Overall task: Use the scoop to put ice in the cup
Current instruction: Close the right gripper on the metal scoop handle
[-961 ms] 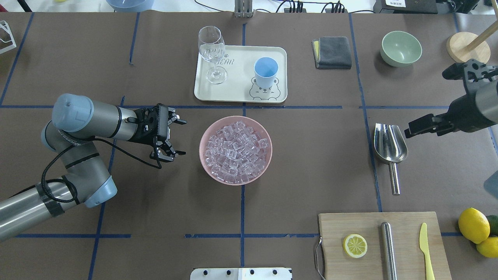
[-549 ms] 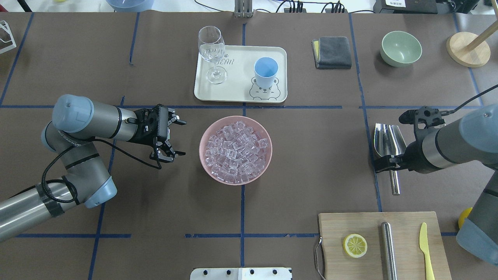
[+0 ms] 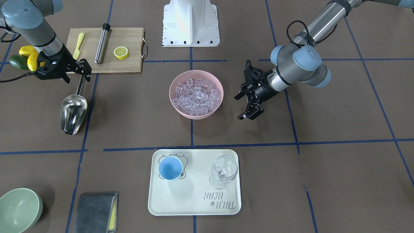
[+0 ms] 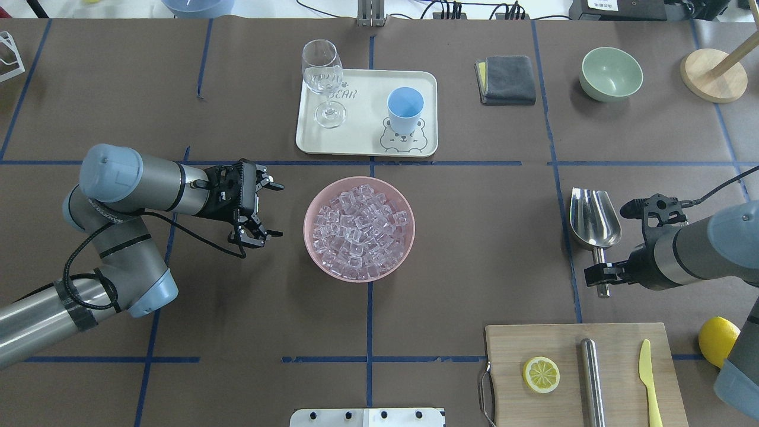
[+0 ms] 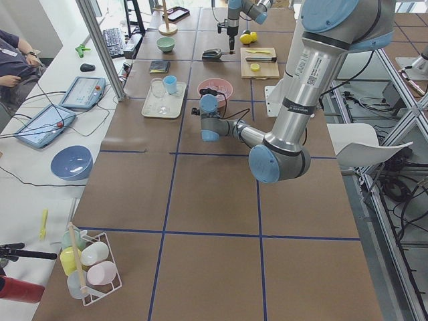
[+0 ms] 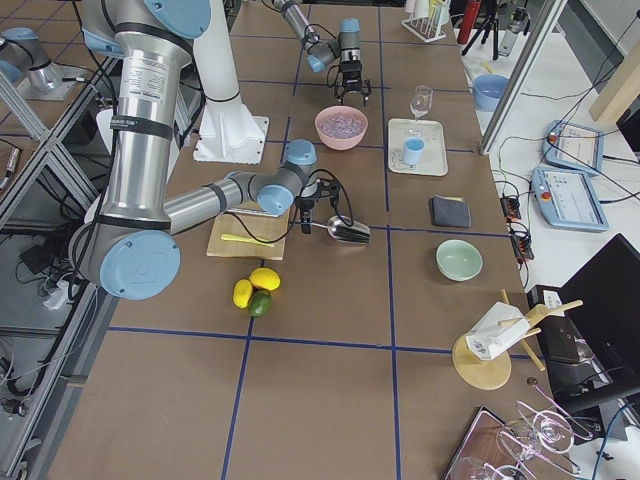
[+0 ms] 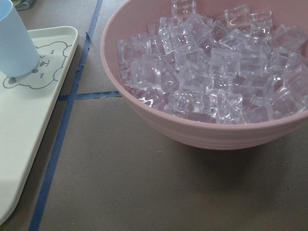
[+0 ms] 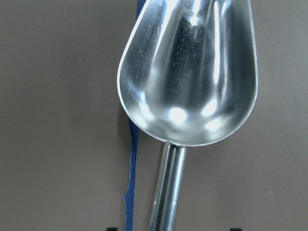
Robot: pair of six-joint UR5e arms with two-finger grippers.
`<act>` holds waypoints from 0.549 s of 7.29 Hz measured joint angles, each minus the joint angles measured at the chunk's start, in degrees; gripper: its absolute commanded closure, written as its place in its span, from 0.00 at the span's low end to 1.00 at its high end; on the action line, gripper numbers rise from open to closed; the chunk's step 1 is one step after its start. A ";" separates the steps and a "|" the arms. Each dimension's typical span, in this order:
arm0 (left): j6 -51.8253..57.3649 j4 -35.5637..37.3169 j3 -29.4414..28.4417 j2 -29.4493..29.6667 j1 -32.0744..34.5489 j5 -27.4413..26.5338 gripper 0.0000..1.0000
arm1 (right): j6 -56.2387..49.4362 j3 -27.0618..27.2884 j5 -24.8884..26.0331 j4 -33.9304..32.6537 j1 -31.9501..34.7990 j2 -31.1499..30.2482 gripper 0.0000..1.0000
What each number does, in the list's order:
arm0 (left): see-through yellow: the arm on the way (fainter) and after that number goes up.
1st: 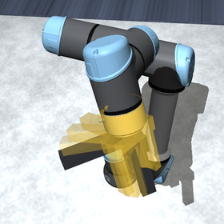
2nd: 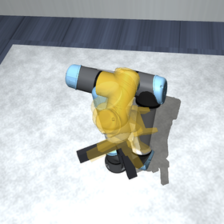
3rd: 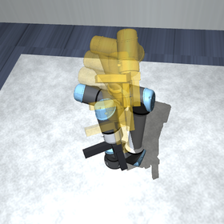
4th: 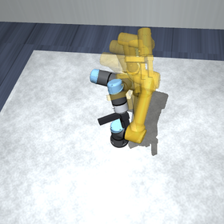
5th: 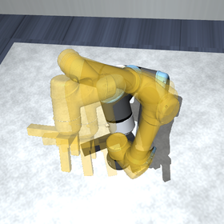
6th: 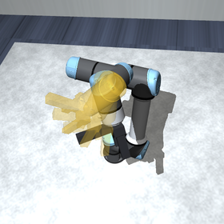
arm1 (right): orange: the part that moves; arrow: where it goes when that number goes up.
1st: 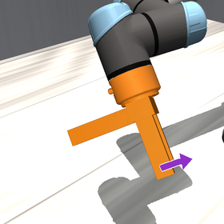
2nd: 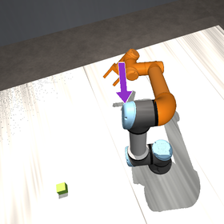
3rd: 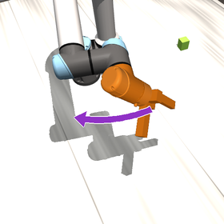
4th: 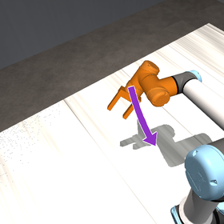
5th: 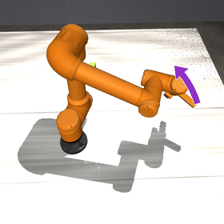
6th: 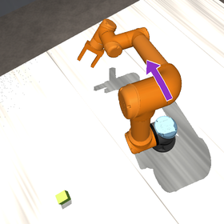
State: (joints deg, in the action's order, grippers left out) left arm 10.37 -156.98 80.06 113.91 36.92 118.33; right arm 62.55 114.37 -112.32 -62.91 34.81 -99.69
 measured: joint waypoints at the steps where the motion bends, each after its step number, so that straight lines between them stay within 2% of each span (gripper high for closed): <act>1: 0.00 -0.09 0.01 0.00 0.00 -0.02 0.01 | 0.30 -0.34 0.08 0.17 -0.30 0.32 0.34; 2: 0.00 -0.20 0.01 0.01 0.00 -0.02 0.01 | 0.41 -0.47 0.30 0.02 -0.72 0.80 0.46; 4: 0.01 -0.32 0.01 0.04 0.00 -0.03 0.01 | 0.44 -0.49 1.05 -0.16 -1.80 1.12 0.90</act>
State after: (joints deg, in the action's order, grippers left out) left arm 10.37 -157.30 80.07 113.95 36.91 118.30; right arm 62.99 113.88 -111.27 -63.08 33.00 -98.57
